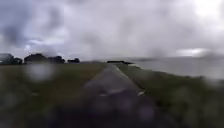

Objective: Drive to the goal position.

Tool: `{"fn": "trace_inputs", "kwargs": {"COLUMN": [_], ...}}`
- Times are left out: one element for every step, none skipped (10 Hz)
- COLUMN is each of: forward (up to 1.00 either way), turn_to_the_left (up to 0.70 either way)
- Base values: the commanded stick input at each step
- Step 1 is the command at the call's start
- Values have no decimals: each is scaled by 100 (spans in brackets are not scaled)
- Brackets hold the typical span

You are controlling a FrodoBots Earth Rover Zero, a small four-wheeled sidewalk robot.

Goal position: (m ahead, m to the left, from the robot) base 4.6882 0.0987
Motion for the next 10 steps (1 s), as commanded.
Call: {"fn": "trace_inputs", "kwargs": {"forward": [70, 70, 70, 70, 70, 70, 70, 70, 70, 70], "turn_to_the_left": [0, 0, 0, 0, 0, 0, 0, 0, 0, 0]}}
